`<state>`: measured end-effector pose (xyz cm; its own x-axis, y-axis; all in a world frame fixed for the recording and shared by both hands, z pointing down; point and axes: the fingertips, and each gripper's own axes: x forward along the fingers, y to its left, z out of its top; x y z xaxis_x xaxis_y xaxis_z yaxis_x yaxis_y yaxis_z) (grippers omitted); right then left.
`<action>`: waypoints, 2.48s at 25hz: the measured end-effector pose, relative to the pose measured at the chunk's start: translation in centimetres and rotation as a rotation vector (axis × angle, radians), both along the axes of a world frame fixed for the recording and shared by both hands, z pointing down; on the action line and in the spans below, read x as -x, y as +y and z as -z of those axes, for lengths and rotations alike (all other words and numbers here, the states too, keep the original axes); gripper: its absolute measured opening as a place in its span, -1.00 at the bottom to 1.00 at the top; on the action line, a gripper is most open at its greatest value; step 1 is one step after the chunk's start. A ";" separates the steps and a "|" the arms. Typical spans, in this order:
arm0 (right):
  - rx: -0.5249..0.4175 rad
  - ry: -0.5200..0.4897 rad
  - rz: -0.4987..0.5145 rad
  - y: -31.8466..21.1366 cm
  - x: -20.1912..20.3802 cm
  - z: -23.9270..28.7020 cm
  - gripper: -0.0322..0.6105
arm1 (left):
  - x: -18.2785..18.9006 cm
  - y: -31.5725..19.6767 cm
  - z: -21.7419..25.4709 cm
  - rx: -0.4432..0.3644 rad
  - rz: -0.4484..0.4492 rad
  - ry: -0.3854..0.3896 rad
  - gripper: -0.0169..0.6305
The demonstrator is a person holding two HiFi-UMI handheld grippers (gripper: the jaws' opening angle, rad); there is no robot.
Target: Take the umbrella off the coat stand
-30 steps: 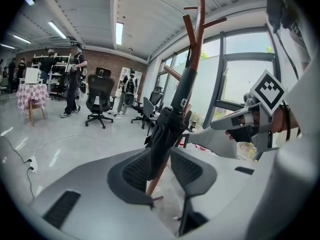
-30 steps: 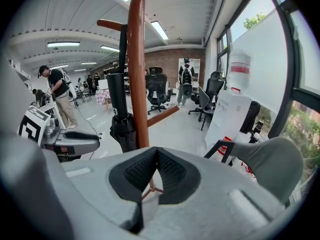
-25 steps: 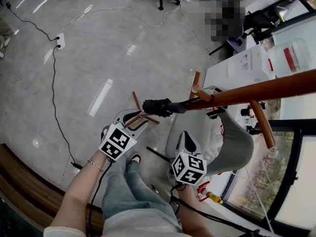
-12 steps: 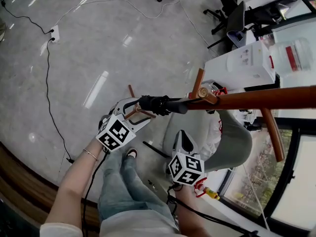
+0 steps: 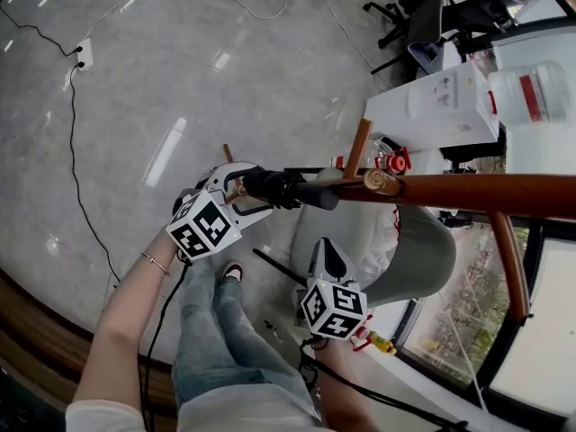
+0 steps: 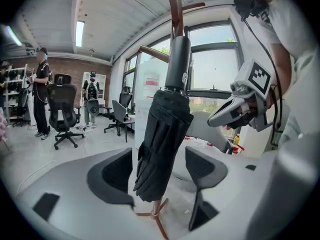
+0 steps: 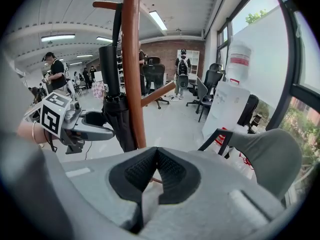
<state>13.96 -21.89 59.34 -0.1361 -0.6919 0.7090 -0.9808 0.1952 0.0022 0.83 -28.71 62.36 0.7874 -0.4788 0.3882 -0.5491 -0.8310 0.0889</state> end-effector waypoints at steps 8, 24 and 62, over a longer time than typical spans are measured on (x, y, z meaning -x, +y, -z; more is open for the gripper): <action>0.030 -0.003 0.008 0.2 0.5 -1.0 -0.89 | -2.1 -0.6 0.2 -0.021 -0.116 0.030 0.01; 0.048 0.005 -0.007 0.4 0.1 -1.4 -0.89 | -3.7 -1.5 -0.6 -0.053 -0.148 0.013 0.01; -0.029 -0.012 -0.019 0.2 -1.1 2.2 -0.89 | -2.4 0.7 3.4 -0.081 -0.024 -0.031 -0.18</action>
<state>15.11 -21.69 57.18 -0.1316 -0.7143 0.6873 -0.9842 0.1768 -0.0047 3.28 -28.01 58.97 0.7871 -0.4909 0.3734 -0.5307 -0.8475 0.0045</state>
